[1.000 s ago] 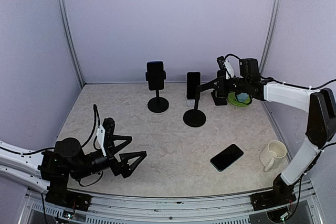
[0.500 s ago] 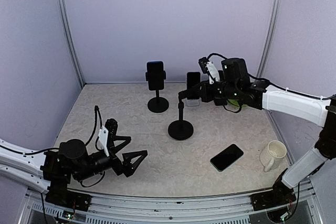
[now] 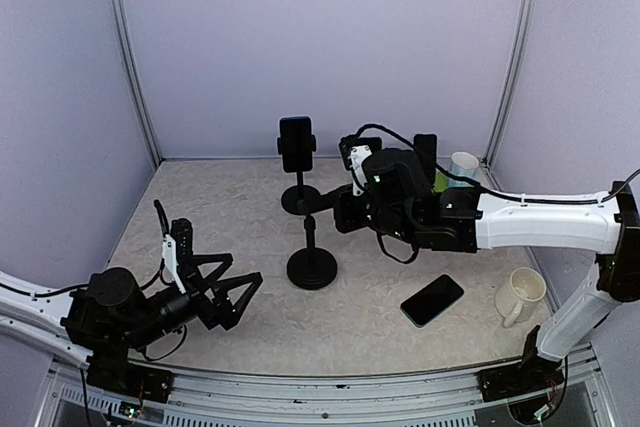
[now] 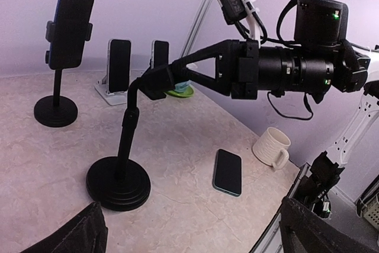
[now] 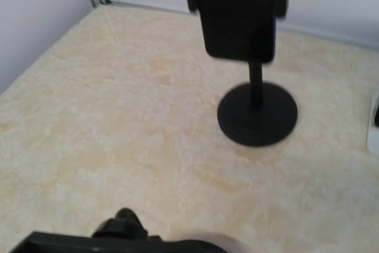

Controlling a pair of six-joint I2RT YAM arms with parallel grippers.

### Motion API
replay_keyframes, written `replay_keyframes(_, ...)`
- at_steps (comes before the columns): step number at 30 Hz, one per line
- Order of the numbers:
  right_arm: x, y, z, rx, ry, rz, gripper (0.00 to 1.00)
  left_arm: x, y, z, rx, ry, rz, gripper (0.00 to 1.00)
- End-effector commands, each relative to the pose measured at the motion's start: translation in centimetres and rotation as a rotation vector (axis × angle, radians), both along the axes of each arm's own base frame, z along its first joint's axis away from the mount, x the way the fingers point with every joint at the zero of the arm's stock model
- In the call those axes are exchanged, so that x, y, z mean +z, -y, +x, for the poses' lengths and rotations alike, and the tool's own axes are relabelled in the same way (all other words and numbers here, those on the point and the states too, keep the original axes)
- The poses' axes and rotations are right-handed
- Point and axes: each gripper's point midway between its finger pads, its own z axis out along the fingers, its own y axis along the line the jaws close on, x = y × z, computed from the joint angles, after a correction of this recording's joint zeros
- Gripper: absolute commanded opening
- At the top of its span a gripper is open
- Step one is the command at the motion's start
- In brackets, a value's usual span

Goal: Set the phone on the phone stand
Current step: Place the phone stand at the center of the board.

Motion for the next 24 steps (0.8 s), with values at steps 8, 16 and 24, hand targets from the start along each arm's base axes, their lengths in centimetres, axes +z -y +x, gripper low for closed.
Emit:
replay_keyframes(8,1.3,-1.6,0.0,-0.240,0.023,0.146,0.00,-1.0,-1.1,-0.7,0.047,-0.020,0.011,0.99)
replay_keyframes(16,-0.2,-3.4,-1.0,-0.281,0.020,0.098,0.00,-1.4,-1.6,-0.8,0.057,-0.028,-0.001,0.99)
replay_keyframes(24,-0.9,-5.3,-1.8,-0.256,0.007,0.074,0.22,-1.5,-1.9,-0.9,0.058,-0.030,-0.016,0.99)
